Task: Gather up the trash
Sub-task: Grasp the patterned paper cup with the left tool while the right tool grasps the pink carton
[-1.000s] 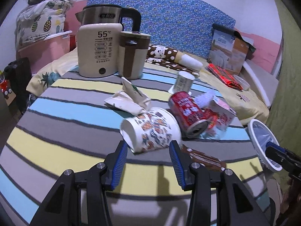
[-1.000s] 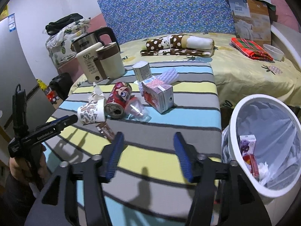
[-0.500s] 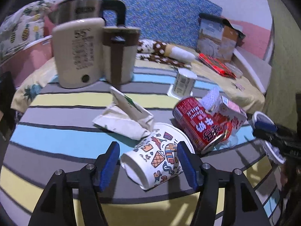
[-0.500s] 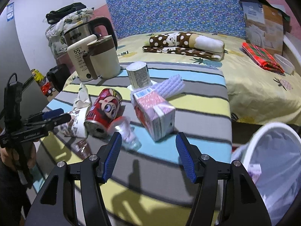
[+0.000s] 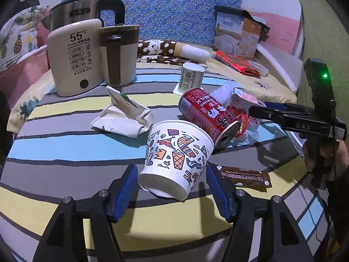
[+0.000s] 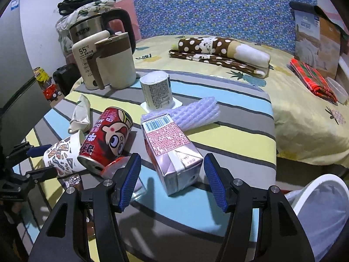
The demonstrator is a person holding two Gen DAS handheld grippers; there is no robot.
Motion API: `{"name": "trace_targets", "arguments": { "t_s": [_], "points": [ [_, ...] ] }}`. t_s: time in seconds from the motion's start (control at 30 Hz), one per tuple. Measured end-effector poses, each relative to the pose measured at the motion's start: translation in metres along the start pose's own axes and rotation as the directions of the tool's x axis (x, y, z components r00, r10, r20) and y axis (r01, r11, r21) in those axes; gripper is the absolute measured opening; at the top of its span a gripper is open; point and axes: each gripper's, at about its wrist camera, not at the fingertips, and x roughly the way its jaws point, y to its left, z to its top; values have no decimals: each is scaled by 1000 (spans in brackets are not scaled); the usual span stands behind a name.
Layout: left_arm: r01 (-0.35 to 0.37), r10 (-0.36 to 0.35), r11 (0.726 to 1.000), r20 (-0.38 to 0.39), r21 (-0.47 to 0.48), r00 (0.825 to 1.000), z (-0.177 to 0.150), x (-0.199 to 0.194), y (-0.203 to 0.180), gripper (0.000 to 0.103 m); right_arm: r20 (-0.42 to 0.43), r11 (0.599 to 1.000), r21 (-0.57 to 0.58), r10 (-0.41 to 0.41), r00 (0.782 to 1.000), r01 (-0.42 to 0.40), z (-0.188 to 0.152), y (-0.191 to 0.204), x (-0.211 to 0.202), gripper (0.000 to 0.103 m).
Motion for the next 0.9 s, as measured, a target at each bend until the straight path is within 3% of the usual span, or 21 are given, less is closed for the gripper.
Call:
{"name": "trace_targets", "arguments": {
  "t_s": [0.17, 0.3, 0.6, 0.9],
  "points": [
    [-30, 28, 999, -51, -42, 998, 0, 9, 0, 65, 8, 999, 34, 40, 999, -41, -2, 1, -5, 60],
    [-47, 44, 997, -56, -61, 997, 1, 12, -2, 65, 2, 999, 33, 43, 999, -43, -4, 3, -3, 43],
    [-79, 75, 995, -73, -63, 995, -1, 16, -10, 59, 10, 998, 50, 30, 999, -31, -8, 8, -4, 40],
    [-106, 103, 988, -30, -111, 994, -8, 4, -13, 55, 36, 995, 96, 22, 999, -25, -24, 10, -26, 40]
  ]
}}
